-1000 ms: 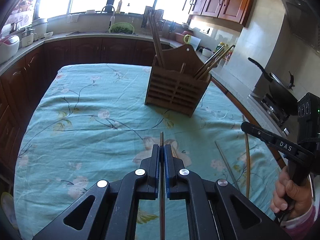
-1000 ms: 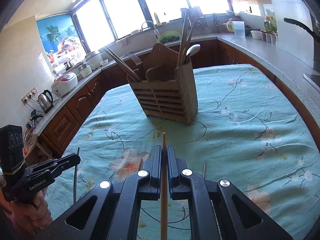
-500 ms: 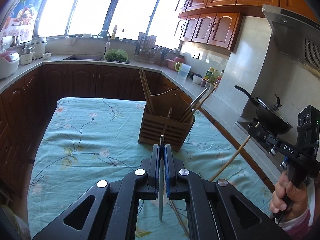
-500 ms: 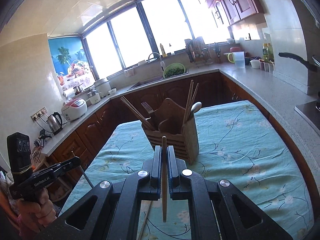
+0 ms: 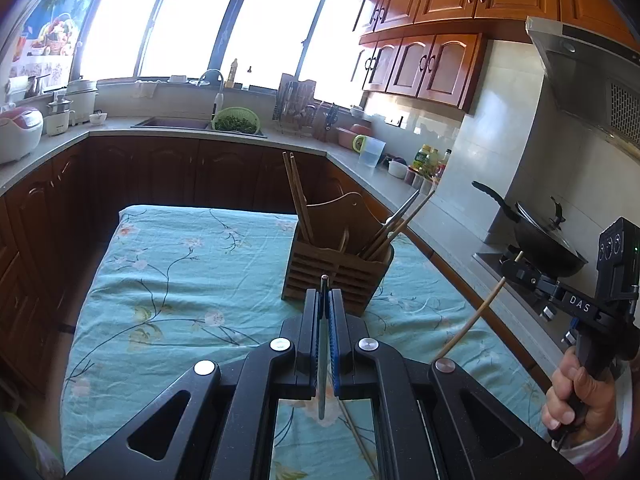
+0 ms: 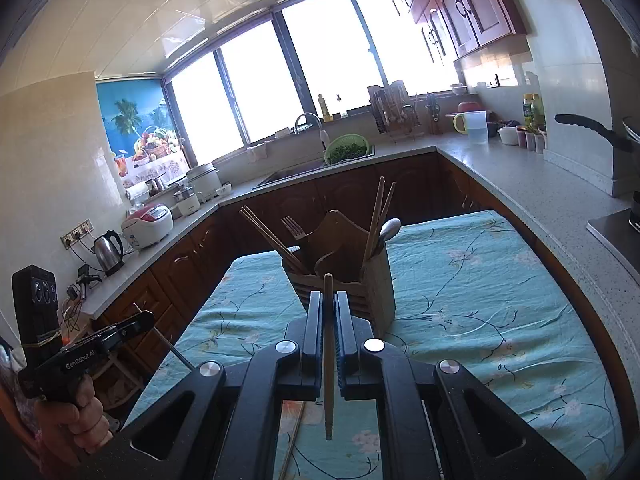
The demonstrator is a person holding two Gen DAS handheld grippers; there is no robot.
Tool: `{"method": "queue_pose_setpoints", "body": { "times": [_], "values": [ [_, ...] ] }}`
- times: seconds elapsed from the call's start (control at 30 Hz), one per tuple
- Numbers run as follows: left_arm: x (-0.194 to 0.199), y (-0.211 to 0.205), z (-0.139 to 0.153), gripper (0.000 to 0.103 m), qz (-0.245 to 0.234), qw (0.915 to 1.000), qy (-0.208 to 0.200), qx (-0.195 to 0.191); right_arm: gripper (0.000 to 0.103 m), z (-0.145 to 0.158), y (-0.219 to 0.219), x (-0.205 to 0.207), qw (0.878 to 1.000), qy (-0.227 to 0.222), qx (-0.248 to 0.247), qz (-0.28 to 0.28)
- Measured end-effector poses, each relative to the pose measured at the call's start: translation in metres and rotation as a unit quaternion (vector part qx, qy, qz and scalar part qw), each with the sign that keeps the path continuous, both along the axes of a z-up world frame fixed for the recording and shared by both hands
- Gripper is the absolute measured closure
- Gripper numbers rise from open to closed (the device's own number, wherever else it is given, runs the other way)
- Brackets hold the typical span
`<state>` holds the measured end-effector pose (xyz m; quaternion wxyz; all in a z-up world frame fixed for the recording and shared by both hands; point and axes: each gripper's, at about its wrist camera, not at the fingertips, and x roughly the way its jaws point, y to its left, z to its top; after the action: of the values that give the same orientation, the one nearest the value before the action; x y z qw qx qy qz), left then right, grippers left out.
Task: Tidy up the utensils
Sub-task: 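Lift both held chopsticks and lower them into the wooden holder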
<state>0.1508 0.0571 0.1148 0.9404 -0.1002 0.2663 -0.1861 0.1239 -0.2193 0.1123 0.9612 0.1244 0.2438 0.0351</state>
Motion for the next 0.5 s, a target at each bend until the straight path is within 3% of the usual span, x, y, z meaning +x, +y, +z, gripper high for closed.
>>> {"method": "queue_pose_setpoints", "body": {
  "times": [0.5],
  "values": [
    [0.0089,0.0013,0.0053,0.101,0.005,0.9999,-0.009,-0.002,0.098,0.0058,0.0013,0.0074,1.0,-0.004,-0.003,0.0]
  ]
}}
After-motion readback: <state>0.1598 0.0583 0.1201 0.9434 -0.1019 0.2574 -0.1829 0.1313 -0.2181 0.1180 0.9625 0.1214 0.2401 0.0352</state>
